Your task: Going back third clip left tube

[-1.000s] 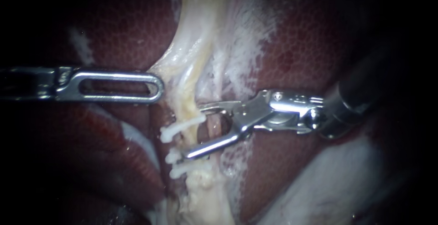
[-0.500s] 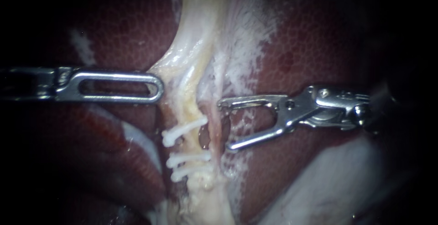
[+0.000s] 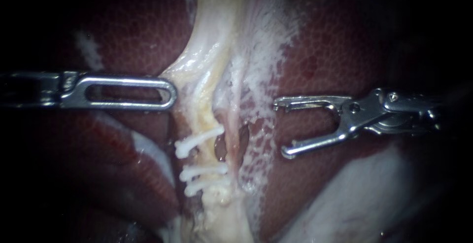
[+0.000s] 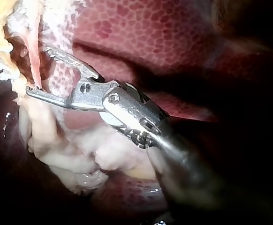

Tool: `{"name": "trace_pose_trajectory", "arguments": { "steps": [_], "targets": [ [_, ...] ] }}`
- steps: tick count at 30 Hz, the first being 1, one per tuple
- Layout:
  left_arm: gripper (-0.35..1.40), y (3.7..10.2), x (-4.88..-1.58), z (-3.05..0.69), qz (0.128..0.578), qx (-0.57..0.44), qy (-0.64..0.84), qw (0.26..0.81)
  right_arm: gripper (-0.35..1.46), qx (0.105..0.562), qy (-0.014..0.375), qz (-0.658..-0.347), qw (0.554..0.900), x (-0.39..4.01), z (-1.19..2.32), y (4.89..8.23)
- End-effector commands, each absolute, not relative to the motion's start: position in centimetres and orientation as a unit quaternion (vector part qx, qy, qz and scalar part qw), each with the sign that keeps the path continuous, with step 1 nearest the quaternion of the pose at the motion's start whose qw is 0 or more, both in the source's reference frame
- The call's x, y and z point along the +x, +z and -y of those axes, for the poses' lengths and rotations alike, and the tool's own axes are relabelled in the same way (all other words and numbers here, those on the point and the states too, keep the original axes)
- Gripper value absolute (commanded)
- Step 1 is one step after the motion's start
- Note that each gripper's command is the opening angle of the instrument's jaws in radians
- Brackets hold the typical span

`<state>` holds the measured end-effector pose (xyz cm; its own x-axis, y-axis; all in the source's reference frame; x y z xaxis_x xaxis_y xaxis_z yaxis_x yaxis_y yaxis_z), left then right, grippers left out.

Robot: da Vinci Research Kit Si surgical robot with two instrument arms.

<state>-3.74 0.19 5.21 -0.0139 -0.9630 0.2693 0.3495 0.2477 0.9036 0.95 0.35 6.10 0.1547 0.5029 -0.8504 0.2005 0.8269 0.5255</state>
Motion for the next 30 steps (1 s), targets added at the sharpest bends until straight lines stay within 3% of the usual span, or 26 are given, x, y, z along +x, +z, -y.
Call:
{"name": "trace_pose_trajectory", "arguments": {
  "steps": [1, 22, 30],
  "targets": [
    [-0.35, 5.21, -3.74, -0.19, 0.482, 0.318, -0.524, 0.626, 0.6, 0.274, 0.105, -0.641, 0.709, 0.94, -0.36, 6.08],
    [-0.35, 5.3, -3.77, -0.2, 0.482, 0.317, -0.524, 0.626, 0.6, 0.272, 0.102, -0.64, 0.712, 0.82, -0.37, 5.97],
    [-0.35, 5.54, -3.93, -0.12, 0.484, 0.309, -0.524, 0.629, 0.6, 0.271, 0.103, -0.64, 0.711, 0.85, -0.36, 5.97]
  ]
}}
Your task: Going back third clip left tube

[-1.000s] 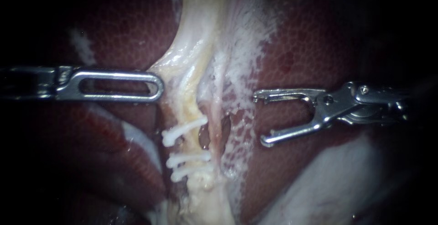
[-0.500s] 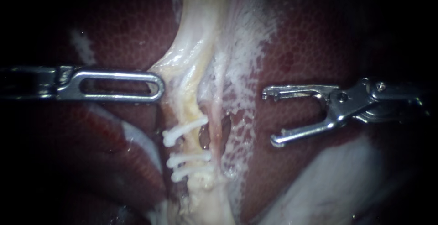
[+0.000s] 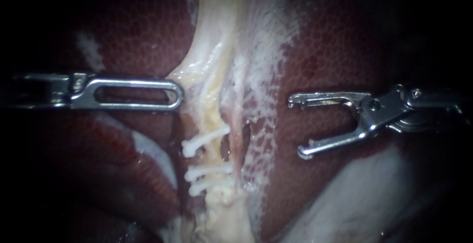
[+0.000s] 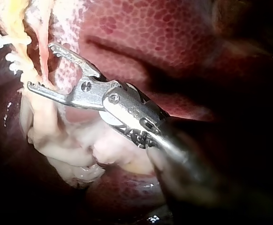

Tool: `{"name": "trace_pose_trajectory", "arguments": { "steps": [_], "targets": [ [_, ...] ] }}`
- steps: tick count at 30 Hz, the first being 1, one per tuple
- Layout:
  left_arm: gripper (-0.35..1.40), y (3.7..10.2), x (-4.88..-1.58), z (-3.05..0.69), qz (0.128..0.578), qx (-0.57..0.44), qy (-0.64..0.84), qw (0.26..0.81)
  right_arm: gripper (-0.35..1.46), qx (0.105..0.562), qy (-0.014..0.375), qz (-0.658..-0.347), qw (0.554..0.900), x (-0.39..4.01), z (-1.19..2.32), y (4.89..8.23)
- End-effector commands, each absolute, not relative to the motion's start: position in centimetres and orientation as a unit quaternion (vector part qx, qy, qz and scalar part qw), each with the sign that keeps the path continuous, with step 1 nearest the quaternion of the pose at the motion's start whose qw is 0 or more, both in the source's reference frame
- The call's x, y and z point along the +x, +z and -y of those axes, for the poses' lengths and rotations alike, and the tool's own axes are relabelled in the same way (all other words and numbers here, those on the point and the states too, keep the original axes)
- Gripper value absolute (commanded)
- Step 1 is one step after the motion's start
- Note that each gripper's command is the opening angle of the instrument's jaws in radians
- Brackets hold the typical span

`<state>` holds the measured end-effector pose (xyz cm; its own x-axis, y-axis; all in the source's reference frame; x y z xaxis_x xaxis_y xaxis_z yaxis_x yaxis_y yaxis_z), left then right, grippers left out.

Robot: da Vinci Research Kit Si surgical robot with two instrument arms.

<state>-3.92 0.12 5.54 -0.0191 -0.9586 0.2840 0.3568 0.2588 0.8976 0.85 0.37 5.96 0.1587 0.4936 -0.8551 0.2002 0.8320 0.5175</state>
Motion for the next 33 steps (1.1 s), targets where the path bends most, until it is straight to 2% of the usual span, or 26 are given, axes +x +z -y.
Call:
{"name": "trace_pose_trajectory", "arguments": {
  "steps": [1, 10, 33],
  "targets": [
    [-0.35, 5.57, -3.94, -0.12, 0.485, 0.309, -0.524, 0.628, 0.6, 0.271, 0.103, -0.64, 0.711, 0.85, -0.36, 5.97],
    [-0.35, 5.74, -4.08, -0.09, 0.483, 0.31, -0.518, 0.634, 0.6, 0.27, 0.104, -0.641, 0.711, 0.88, -0.36, 5.96],
    [-0.35, 5.77, -4.12, -0.09, 0.482, 0.31, -0.517, 0.635, 0.6, 0.27, 0.104, -0.641, 0.711, 0.88, -0.36, 5.95]
  ]
}}
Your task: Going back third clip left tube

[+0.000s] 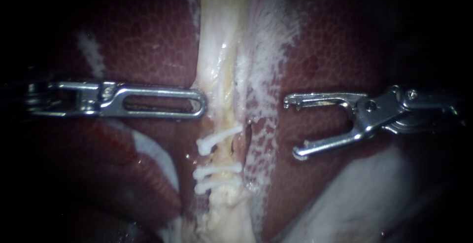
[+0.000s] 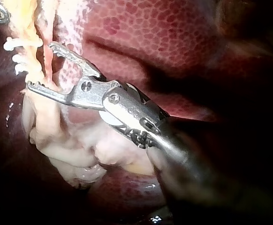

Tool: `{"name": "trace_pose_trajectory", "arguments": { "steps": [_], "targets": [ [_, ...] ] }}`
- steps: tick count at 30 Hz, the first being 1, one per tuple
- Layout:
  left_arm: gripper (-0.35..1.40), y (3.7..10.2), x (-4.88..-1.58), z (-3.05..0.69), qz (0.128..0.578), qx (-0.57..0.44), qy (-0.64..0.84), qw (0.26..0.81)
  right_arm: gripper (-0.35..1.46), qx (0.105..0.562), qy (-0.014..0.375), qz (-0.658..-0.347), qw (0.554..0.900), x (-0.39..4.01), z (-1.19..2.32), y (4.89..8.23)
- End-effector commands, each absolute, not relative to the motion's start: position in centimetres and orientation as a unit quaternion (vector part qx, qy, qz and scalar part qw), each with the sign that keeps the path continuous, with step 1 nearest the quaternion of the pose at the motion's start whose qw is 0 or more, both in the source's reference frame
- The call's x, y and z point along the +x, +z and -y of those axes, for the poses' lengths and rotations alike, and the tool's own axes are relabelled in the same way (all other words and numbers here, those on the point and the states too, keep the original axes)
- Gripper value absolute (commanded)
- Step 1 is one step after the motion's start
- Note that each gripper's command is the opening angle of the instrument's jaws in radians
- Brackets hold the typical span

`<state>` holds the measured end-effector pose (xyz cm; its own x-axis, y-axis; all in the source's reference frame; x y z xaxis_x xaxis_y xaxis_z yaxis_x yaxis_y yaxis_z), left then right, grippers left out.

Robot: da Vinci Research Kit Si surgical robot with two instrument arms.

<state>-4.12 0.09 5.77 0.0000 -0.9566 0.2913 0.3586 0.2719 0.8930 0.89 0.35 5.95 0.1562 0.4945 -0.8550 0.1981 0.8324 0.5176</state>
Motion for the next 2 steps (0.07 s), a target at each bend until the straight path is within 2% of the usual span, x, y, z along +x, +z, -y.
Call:
{"name": "trace_pose_trajectory", "arguments": {
  "steps": [1, 2],
  "targets": [
    [-0.35, 5.77, -4.12, -0.09, 0.482, 0.31, -0.517, 0.635, 0.6, 0.27, 0.104, -0.641, 0.711, 0.88, -0.36, 5.94],
    [-0.35, 5.77, -4.12, -0.09, 0.482, 0.31, -0.517, 0.635, 0.6, 0.271, 0.104, -0.641, 0.711, 0.88, -0.36, 5.94]
  ]
}}
